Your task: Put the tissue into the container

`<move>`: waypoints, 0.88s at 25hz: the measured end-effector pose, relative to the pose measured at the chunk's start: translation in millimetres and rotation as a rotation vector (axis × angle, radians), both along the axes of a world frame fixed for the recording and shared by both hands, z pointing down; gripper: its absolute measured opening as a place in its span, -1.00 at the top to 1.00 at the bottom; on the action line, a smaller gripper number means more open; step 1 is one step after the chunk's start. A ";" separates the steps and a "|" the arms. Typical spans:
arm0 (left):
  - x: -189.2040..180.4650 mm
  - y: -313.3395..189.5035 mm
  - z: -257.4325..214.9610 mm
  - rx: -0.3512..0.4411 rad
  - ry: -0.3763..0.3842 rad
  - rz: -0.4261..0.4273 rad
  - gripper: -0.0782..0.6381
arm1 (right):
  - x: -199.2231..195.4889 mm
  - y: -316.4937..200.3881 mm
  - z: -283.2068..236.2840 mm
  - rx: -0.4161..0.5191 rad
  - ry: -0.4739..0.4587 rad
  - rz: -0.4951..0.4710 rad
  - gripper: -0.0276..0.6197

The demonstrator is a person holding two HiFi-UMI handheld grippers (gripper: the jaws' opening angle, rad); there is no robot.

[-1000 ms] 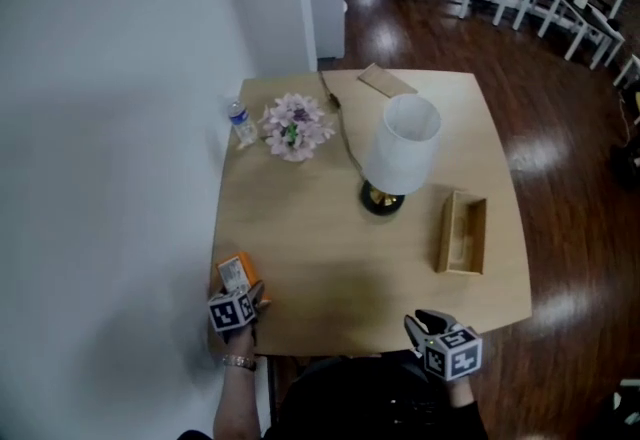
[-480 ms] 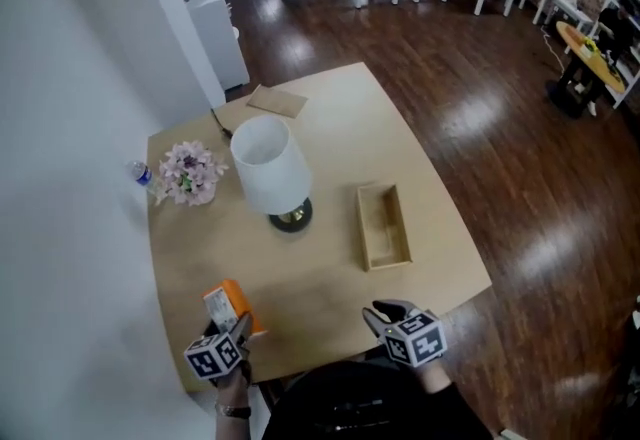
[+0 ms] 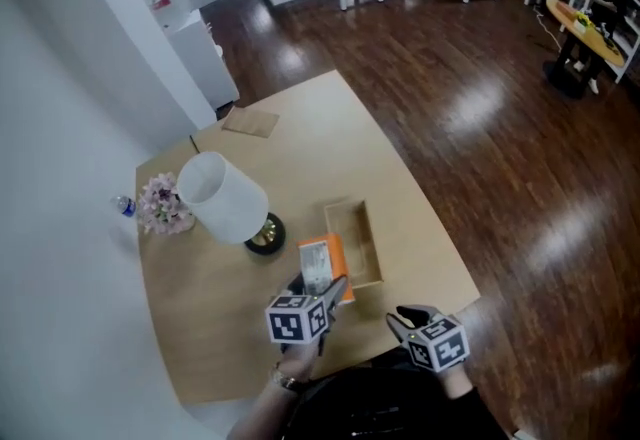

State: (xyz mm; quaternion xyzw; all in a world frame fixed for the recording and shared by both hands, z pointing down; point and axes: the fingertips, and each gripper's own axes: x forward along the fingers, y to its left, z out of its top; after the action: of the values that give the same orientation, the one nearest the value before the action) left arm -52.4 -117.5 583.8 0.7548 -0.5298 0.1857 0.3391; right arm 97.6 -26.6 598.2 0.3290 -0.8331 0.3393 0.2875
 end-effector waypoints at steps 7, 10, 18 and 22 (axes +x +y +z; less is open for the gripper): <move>48.1 -65.9 34.0 -0.023 -0.081 -0.008 -0.38 | 75.4 -25.2 15.5 -0.017 0.004 0.075 0.58; 47.3 -78.0 44.4 -0.045 -0.139 -0.017 -0.38 | 86.5 -28.7 18.3 -0.024 -0.004 0.075 0.58; 53.5 -92.2 61.1 -0.043 -0.176 0.029 -0.73 | 100.9 -36.3 18.7 -0.023 -0.023 0.077 0.58; 48.3 -81.9 37.7 0.004 -0.154 0.019 -0.73 | 94.8 -38.7 19.5 -0.015 -0.034 0.058 0.58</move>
State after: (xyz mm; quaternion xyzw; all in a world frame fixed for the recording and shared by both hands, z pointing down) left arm -4.1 -199.4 621.5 0.7440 -0.5475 0.2453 0.2941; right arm 192.4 -65.3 617.7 0.3448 -0.8255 0.3593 0.2657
